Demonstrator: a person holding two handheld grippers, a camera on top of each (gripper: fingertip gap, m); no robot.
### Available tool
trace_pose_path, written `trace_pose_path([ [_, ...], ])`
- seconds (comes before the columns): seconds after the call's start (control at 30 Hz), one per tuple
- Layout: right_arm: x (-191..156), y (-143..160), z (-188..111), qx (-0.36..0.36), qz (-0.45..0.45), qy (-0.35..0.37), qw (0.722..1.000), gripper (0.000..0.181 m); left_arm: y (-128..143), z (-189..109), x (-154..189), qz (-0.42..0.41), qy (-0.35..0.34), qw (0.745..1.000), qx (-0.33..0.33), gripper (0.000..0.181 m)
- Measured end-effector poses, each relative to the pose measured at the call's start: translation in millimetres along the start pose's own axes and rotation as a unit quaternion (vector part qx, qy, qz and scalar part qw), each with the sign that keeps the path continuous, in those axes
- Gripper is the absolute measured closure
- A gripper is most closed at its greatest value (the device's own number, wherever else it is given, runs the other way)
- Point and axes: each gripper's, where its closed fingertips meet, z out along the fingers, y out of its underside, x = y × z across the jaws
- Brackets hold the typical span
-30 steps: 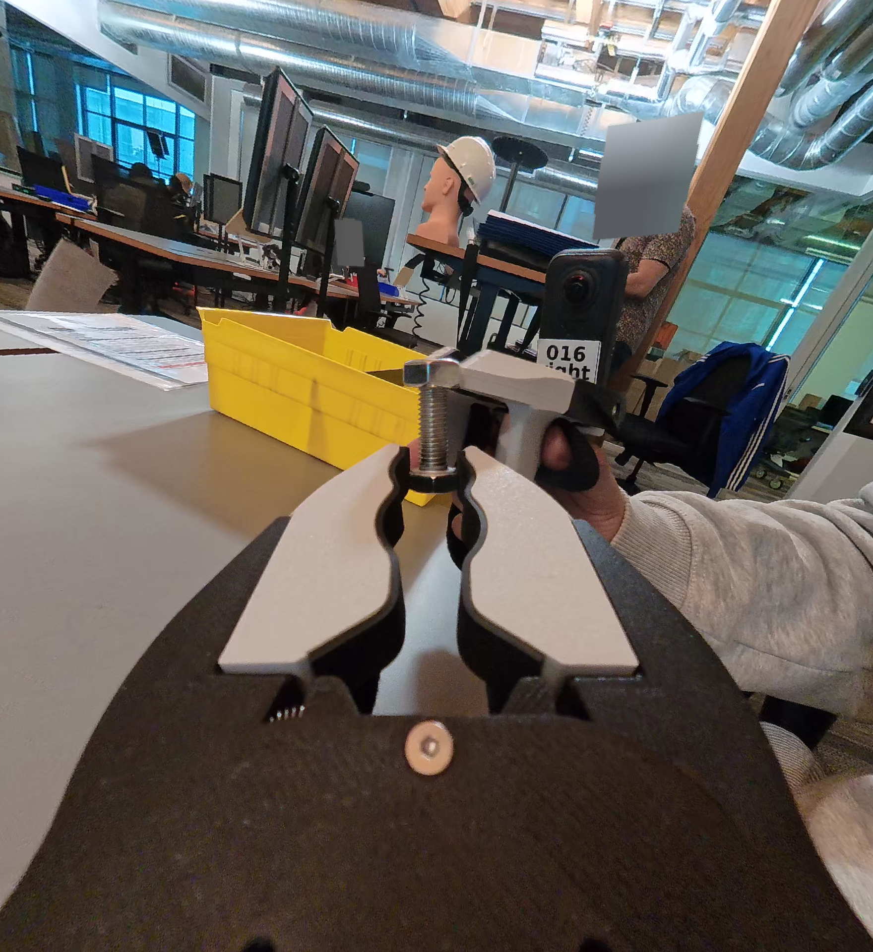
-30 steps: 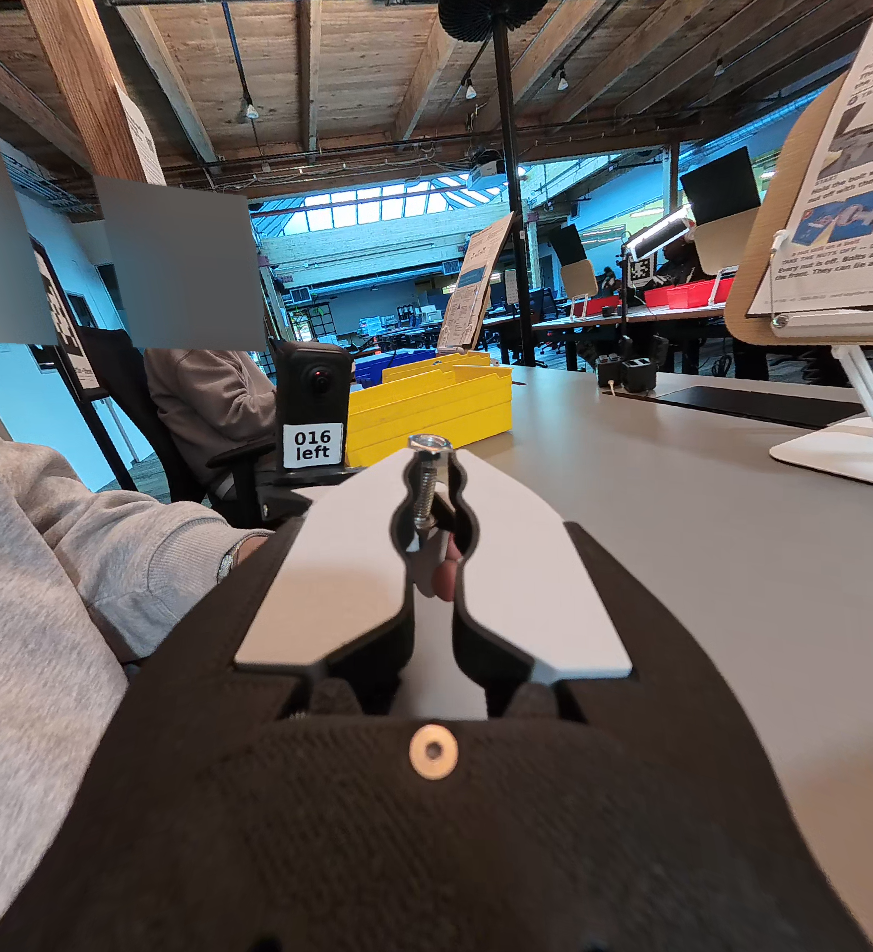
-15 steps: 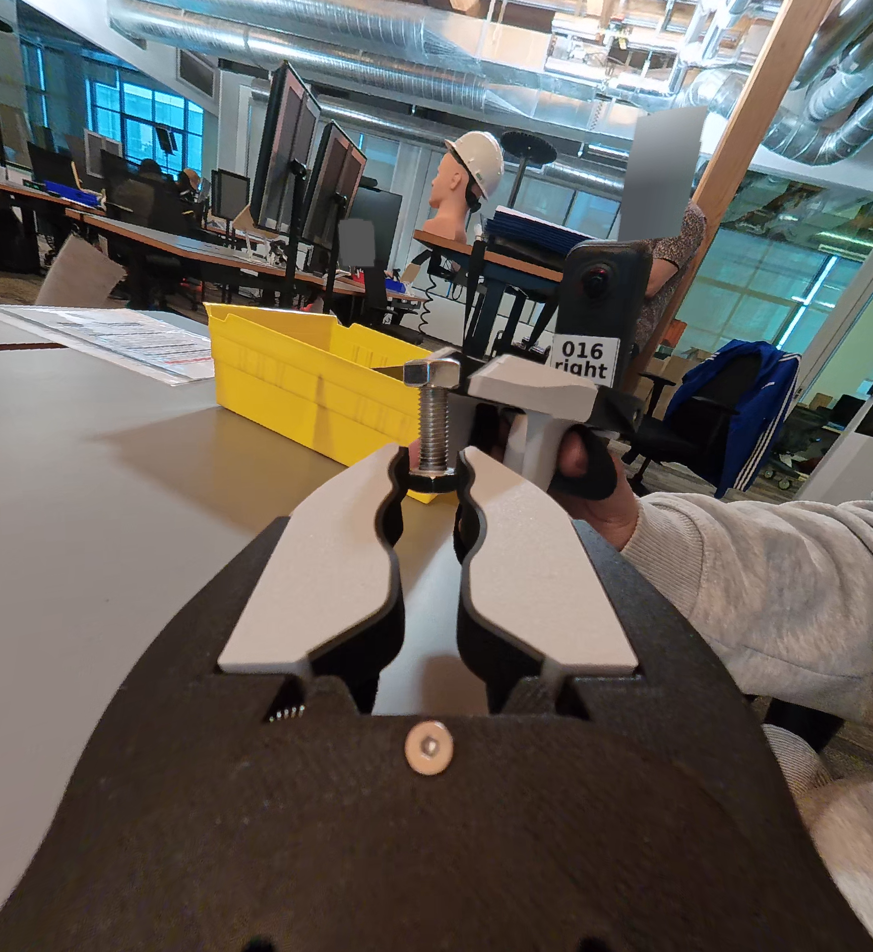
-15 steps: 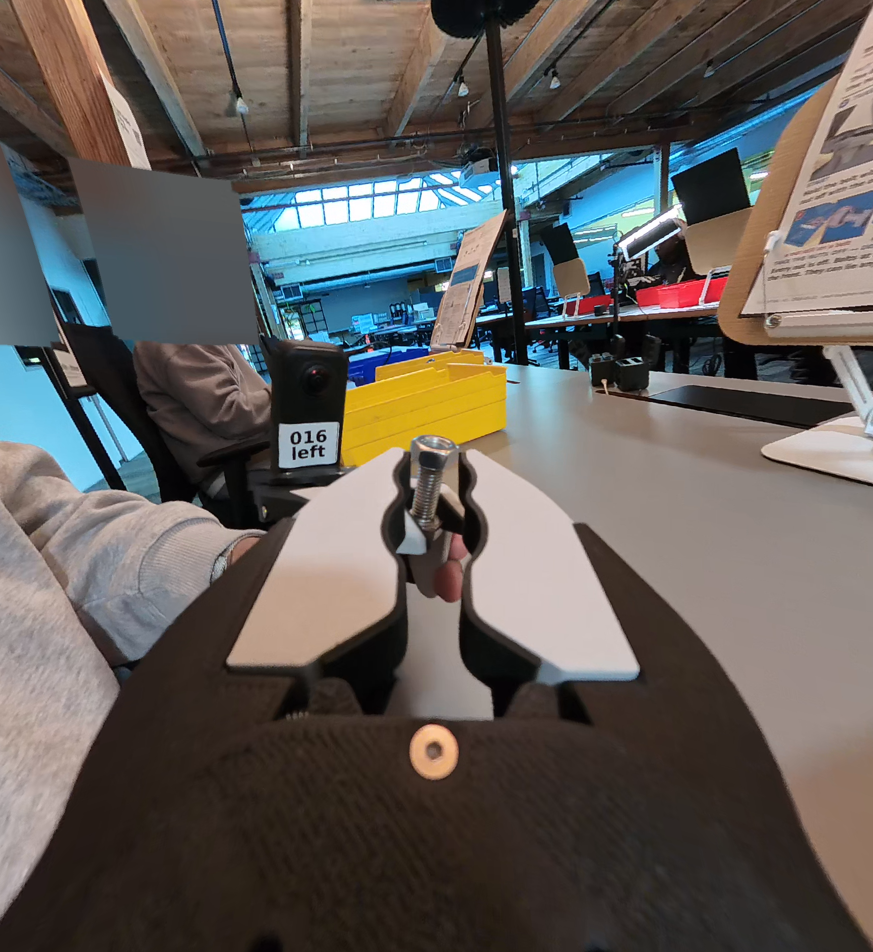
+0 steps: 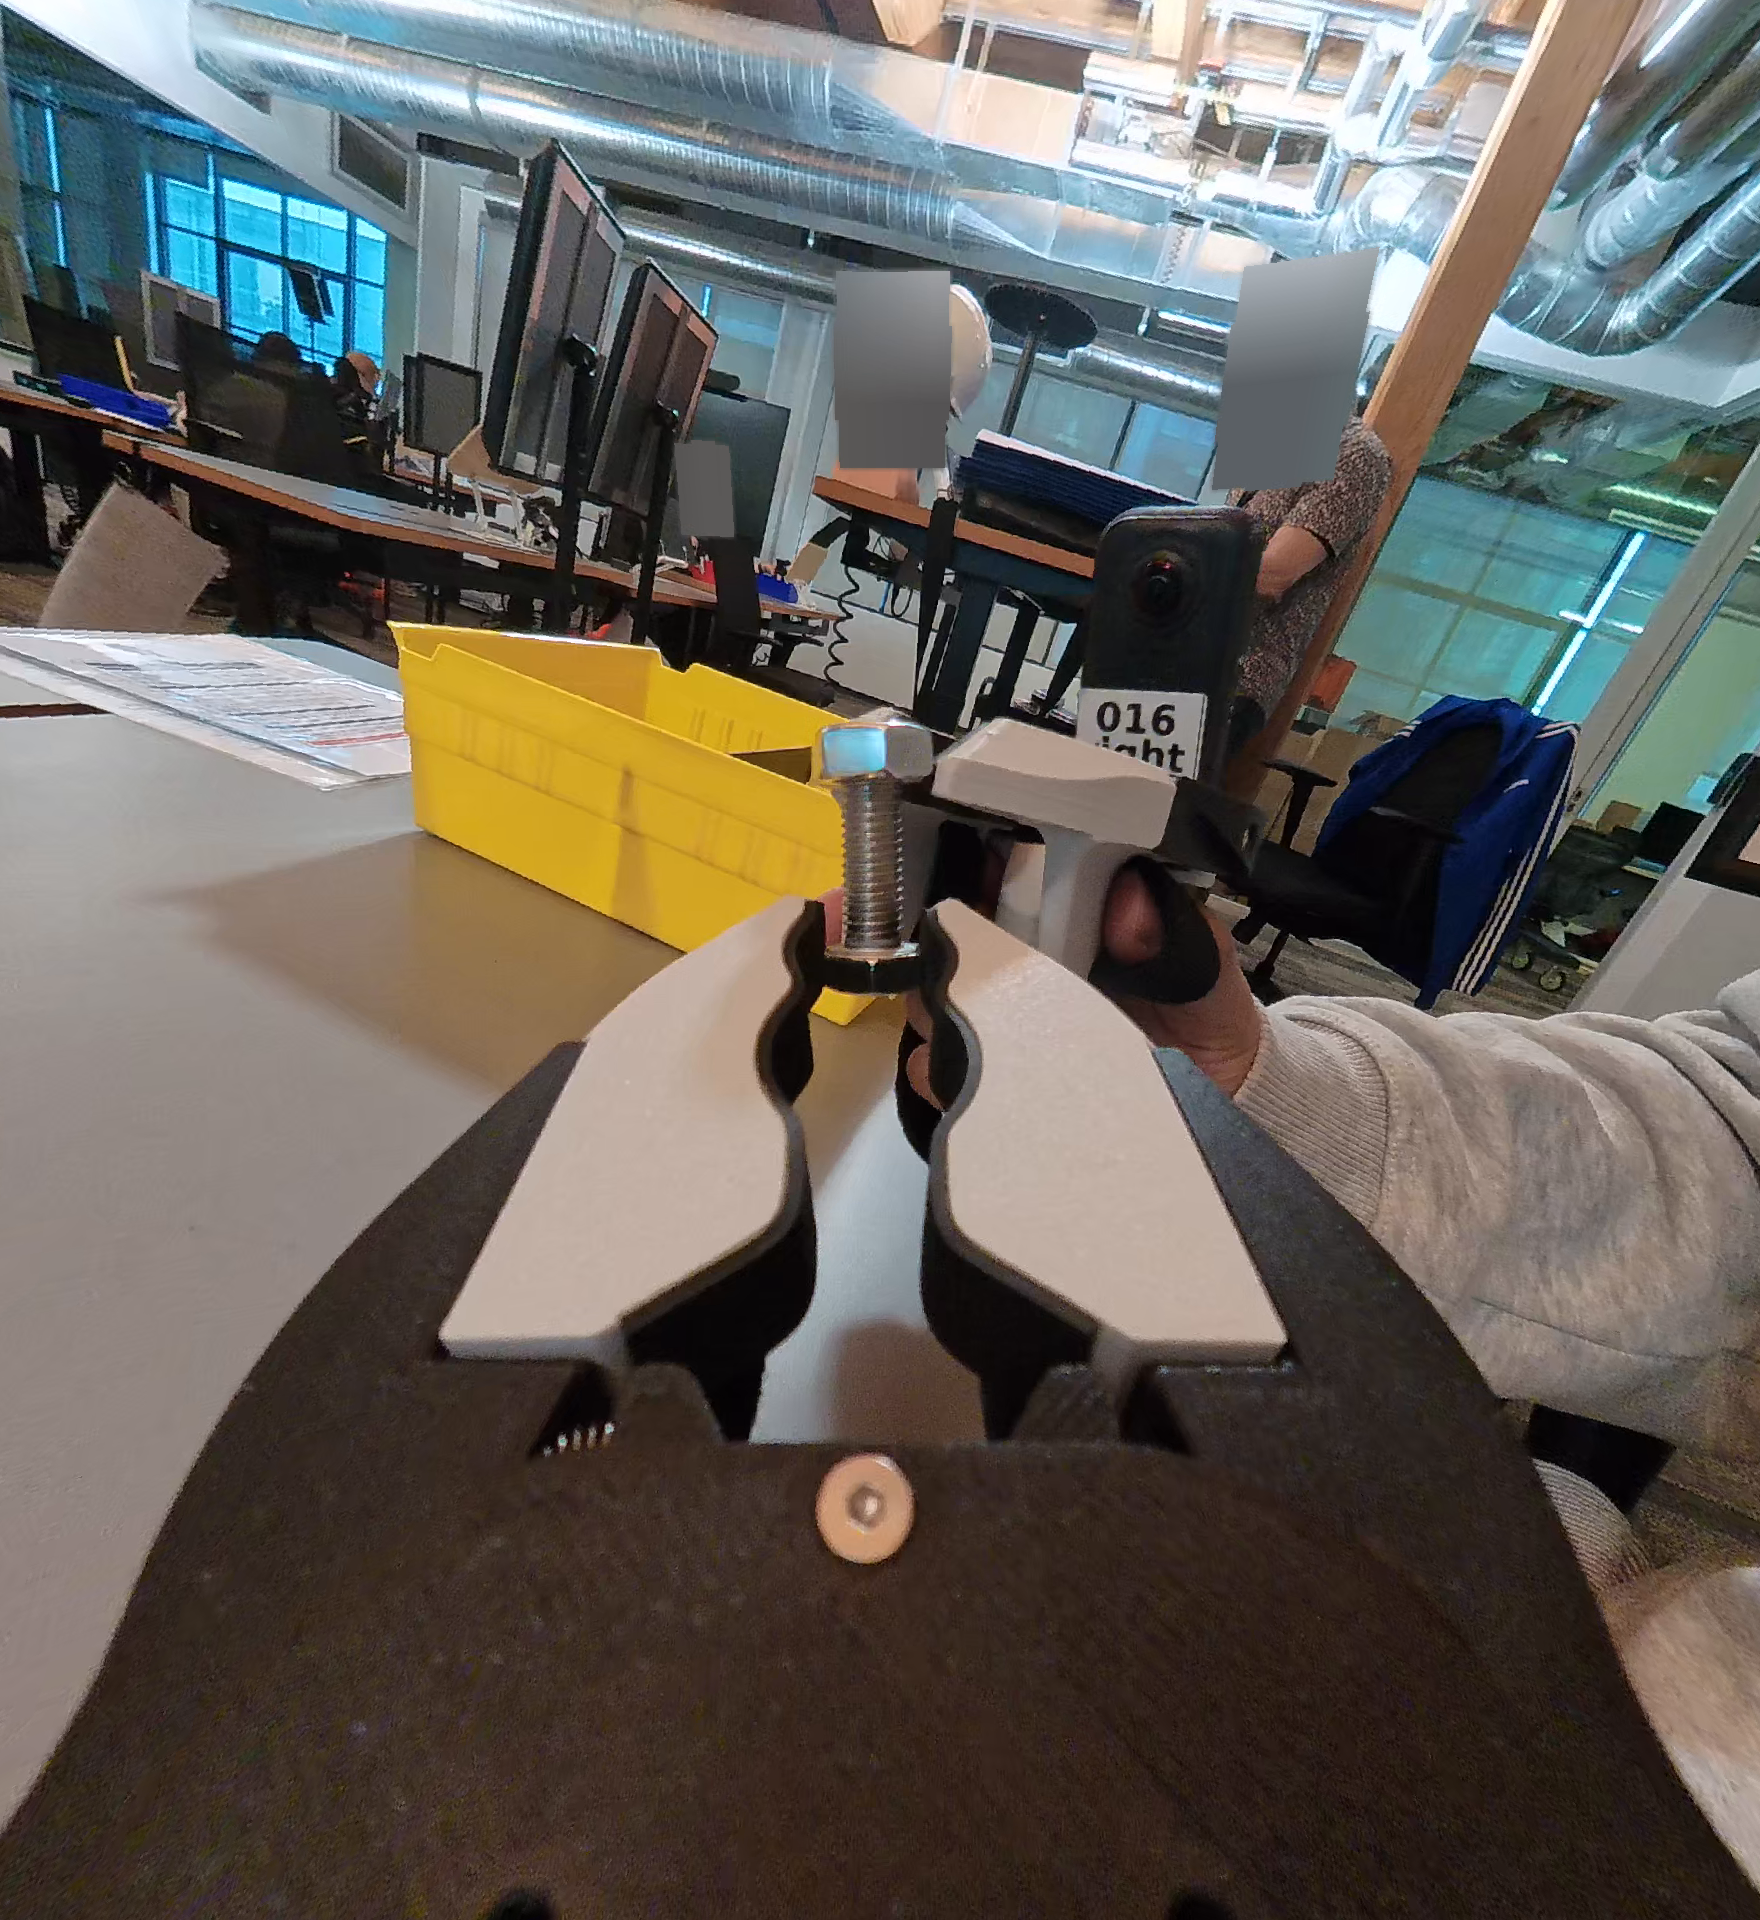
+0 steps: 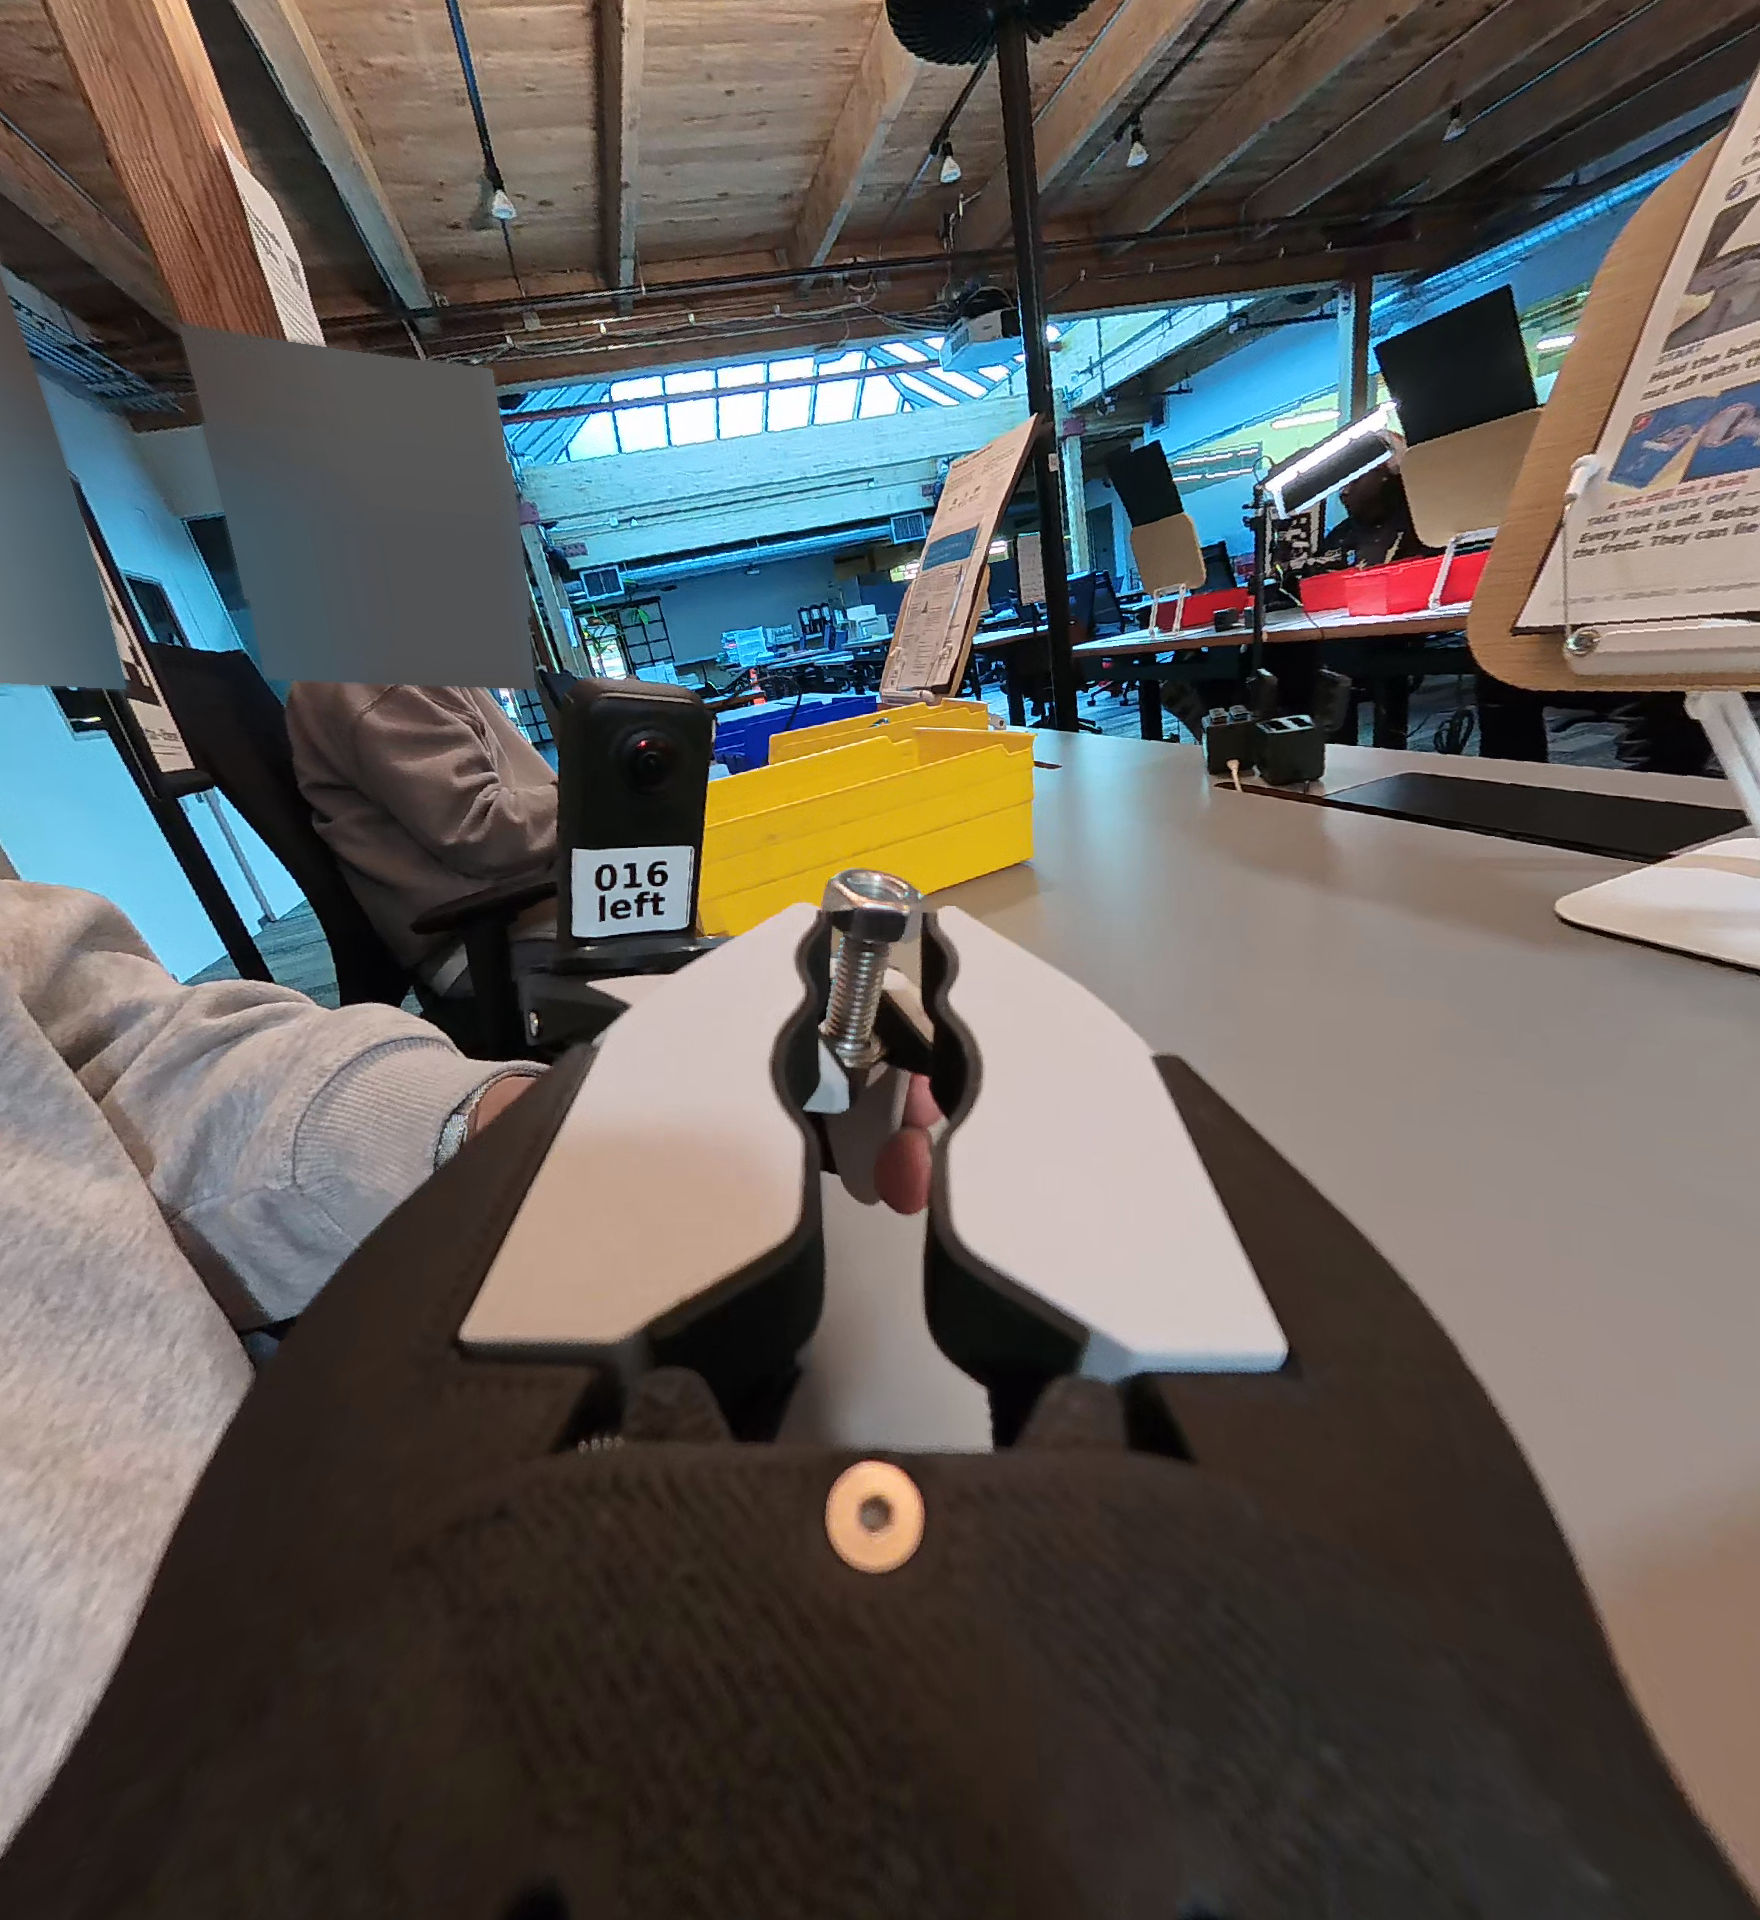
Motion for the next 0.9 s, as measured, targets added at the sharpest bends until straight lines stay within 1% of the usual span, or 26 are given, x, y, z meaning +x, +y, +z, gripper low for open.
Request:
trace_pose_path([
  [0.2,4.3,-1.2,-1.7,0.005,0.010,0.007,1.000,0.166,-1.8,-0.7,0.1,-0.008,0.004,1.000,0.006,0.164],
  [0.4,17.2,1.6,-4.0,-0.002,0.011,0.047,0.999,0.169,-1.5,-0.6,-0.8,-0.006,0.000,1.000,0.005,0.164],
  [0.6,8.7,-4.4,-3.4,0.011,-0.001,0.033,0.999,0.162,-0.5,-0.8,-4.9,-0.007,-0.012,1.000,0.002,0.164],
  [0.73,2.9,-2.2,-0.2,0.004,-0.009,0.023,1.000,0.161,1.0,-0.1,-4.1,-0.002,-0.012,1.000,-0.003,0.164],
  [0.9,3.7,-0.8,0.3,0.000,-0.009,0.024,1.000,0.163,0.1,-0.3,-2.8,-0.004,-0.006,1.000,0.001,0.164],
])
